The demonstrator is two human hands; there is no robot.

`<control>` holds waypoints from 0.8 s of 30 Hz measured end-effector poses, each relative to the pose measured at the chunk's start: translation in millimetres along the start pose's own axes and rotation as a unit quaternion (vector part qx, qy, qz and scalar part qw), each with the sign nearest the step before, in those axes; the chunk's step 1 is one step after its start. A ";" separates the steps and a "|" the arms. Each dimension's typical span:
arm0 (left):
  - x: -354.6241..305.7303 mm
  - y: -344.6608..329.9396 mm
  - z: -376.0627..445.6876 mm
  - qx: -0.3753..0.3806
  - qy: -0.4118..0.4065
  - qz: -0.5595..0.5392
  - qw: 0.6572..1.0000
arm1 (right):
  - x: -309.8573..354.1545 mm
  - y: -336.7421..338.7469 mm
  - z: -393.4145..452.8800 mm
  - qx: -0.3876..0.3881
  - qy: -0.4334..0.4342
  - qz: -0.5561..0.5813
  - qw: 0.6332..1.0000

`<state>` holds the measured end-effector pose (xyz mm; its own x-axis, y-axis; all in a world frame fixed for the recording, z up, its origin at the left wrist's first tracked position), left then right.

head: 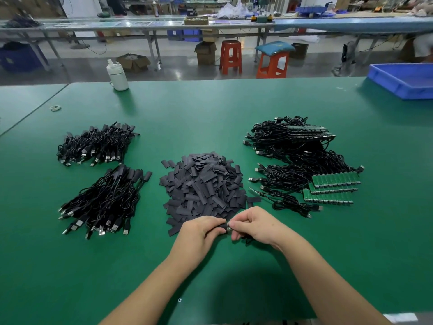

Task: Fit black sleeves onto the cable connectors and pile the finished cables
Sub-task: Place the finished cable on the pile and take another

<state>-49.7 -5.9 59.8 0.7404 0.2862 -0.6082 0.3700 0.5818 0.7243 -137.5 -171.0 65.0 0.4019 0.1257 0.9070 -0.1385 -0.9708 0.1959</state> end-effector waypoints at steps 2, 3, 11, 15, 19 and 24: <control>0.1 -1.2 -1.8 0.001 -0.003 -0.006 1.000 | 0.2 0.0 0.6 0.001 0.002 -0.013 1.000; 0.3 -2.0 -2.4 0.004 -0.004 -0.006 1.000 | -0.1 0.3 0.6 0.003 0.004 -0.017 1.000; -3.0 -6.7 0.9 0.023 -0.012 0.009 1.000 | -5.4 0.5 3.0 -0.003 0.014 0.019 1.000; -6.5 -7.0 2.3 0.023 -0.016 0.000 1.000 | -4.8 -1.9 3.9 -0.005 0.023 0.033 0.999; -5.9 -5.2 3.2 0.015 -0.014 0.014 1.000 | -4.8 -1.4 2.9 -0.001 0.021 0.015 1.000; -3.0 -4.9 1.8 0.010 0.007 0.024 1.000 | -1.2 2.2 -0.5 0.003 0.007 -0.079 0.997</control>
<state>-52.7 -11.0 58.7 0.7490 0.3242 -0.5778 0.3465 0.5516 0.7587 -138.7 -173.2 64.6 0.4063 0.2797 0.8699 -0.0690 -0.9399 0.3344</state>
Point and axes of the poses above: each hand's wrist, its own z-axis towards the middle knuckle, its own y-axis out of the back of the hand, x = y × z, the point moved 2 cm from there along z, towards the middle knuckle, and after that the axes turned 3 degrees about z, right-handed, at the moved point
